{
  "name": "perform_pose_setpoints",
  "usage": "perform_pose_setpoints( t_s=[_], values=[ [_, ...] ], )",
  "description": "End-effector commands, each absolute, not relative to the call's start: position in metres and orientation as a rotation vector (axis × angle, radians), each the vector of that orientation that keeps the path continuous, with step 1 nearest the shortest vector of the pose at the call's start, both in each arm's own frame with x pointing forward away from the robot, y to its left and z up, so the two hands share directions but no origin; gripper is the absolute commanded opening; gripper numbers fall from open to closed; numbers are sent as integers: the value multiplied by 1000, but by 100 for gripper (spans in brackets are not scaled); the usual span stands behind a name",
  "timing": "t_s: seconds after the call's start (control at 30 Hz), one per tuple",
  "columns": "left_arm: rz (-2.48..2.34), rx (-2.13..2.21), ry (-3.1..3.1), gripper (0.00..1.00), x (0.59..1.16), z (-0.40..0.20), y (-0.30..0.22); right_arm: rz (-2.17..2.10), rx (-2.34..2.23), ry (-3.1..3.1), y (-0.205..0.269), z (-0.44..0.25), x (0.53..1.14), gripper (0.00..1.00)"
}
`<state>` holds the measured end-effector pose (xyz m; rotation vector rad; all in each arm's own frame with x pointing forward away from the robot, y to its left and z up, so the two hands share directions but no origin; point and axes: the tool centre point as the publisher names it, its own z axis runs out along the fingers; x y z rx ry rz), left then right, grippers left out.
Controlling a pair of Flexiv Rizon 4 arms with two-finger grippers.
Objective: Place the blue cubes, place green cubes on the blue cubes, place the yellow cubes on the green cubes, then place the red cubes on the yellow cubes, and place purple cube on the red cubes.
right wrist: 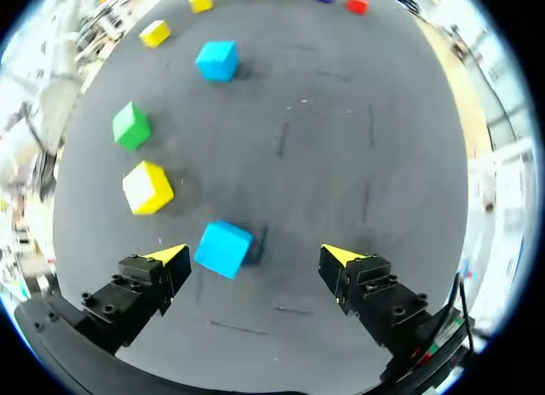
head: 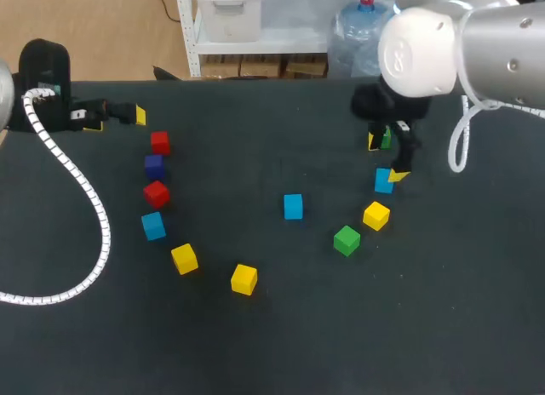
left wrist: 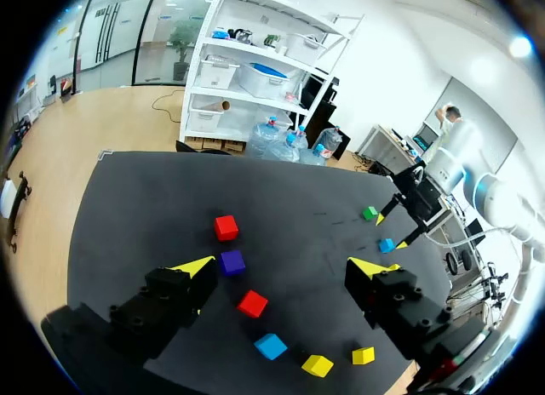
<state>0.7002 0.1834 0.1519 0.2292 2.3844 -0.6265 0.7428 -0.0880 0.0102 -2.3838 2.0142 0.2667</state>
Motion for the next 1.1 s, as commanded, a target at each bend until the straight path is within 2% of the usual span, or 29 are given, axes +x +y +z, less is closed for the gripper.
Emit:
perform_pose_setpoints(
  t_s=[0.03, 1.0, 1.03, 1.07, 1.1],
  values=[
    [-633, 232, 2378, 100, 700, 151, 185, 227, -2298, 2110, -88, 8, 737, 100],
    [-633, 232, 2378, 100, 700, 151, 185, 242, -2200, 2272, -90, -20, 744, 100],
    [-633, 232, 2378, 100, 700, 151, 185, 241, -2199, 2273, -90, -20, 744, 96],
    [-633, 232, 2378, 100, 700, 151, 185, 241, -2198, 2274, -90, -20, 744, 78],
    [-633, 232, 2378, 100, 700, 151, 185, 242, -2197, 2275, -90, -20, 744, 65]
  ],
)
